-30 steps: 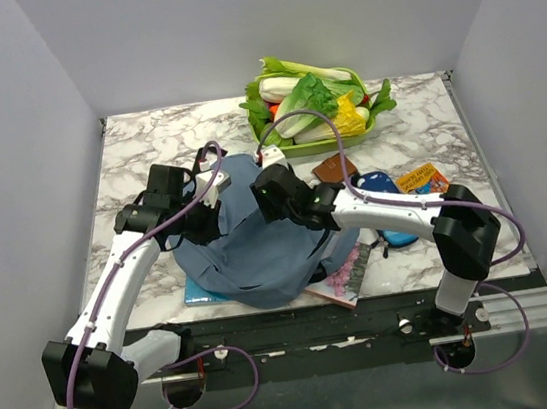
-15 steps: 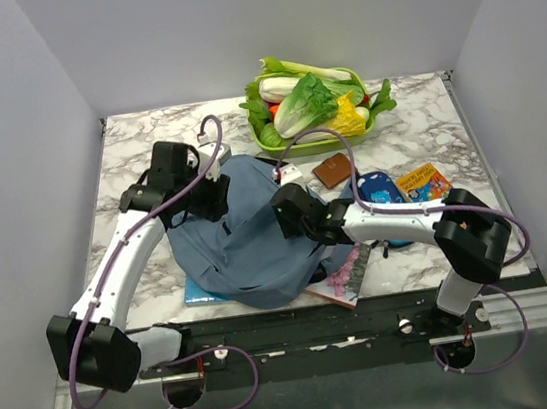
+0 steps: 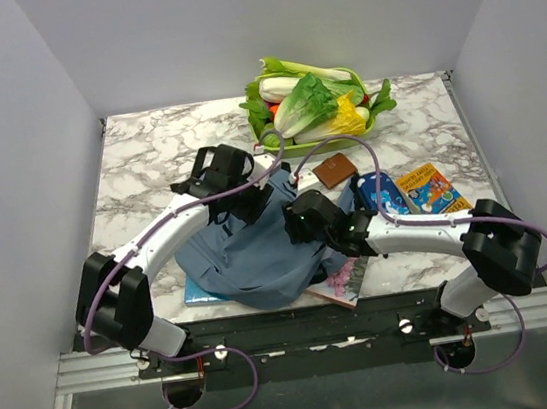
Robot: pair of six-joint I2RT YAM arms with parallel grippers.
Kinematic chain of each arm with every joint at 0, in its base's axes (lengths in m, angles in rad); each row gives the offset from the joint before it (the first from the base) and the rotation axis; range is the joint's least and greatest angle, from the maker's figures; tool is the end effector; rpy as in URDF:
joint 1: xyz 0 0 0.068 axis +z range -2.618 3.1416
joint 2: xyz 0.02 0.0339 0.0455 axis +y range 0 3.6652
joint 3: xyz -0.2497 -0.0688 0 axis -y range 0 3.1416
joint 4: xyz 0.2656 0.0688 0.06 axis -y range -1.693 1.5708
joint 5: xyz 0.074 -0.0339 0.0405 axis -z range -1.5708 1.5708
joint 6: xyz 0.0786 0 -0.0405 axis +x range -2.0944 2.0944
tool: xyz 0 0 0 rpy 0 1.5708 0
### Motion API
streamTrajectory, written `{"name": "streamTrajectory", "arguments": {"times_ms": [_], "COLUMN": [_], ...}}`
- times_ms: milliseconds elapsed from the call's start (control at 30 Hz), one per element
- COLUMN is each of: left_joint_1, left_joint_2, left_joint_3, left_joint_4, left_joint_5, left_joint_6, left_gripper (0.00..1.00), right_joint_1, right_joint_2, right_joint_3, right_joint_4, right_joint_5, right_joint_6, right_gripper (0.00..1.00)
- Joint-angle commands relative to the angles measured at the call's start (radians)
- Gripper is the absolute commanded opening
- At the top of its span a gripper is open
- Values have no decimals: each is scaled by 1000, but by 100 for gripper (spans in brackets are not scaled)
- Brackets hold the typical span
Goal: Pack the student bag
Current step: Adjust the student bag at the center of the board.
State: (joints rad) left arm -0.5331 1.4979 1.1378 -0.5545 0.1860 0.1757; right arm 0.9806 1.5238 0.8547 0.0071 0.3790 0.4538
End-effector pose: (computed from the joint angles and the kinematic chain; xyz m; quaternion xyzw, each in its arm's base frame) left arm 0.3059 -0.1974 0.2053 0.3552 0.8736 -0.1435 0.3001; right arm 0.2300 0.2910 0.1549 -0.1499 0.8735 0.1558 0.4361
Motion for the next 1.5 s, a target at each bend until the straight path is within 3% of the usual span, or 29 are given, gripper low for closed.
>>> {"name": "streamTrajectory", "arguments": {"times_ms": [0,267,367,433,533,633,667,833,1267,1467], "left_joint_1": [-30,-67,-106,-111,-110,-110,-110,-110,-96,-93], "left_joint_2": [-42,-65,-102,-105,-93,-76,-74,-64,-186,-205], "left_joint_3": [-64,-159,-213,-222,-227,-234,-236,-230,-59,-58], "left_joint_4": [64,108,187,217,266,318,341,338,184,143], "left_joint_5": [-54,-77,-178,-274,-356,-471,-500,-491,-399,-372], "left_joint_6": [37,54,67,67,68,74,77,79,-5,-33], "left_gripper": [58,63,69,68,55,36,25,0,0,0], "right_joint_1": [1,3,1,1,1,3,3,3,1,0], "right_joint_2": [-16,-37,-47,-47,-51,-63,-68,-91,-155,-171], "right_joint_3": [-43,-85,-100,-103,-114,-126,-129,-151,-151,-149], "right_joint_4": [53,97,109,110,116,120,122,125,129,126], "right_joint_5": [-34,-49,-54,-61,-69,-69,-69,-74,-54,-61], "right_joint_6": [32,48,54,59,63,63,63,68,39,37], "right_gripper": [56,56,56,56,56,55,55,55,54,57]}}
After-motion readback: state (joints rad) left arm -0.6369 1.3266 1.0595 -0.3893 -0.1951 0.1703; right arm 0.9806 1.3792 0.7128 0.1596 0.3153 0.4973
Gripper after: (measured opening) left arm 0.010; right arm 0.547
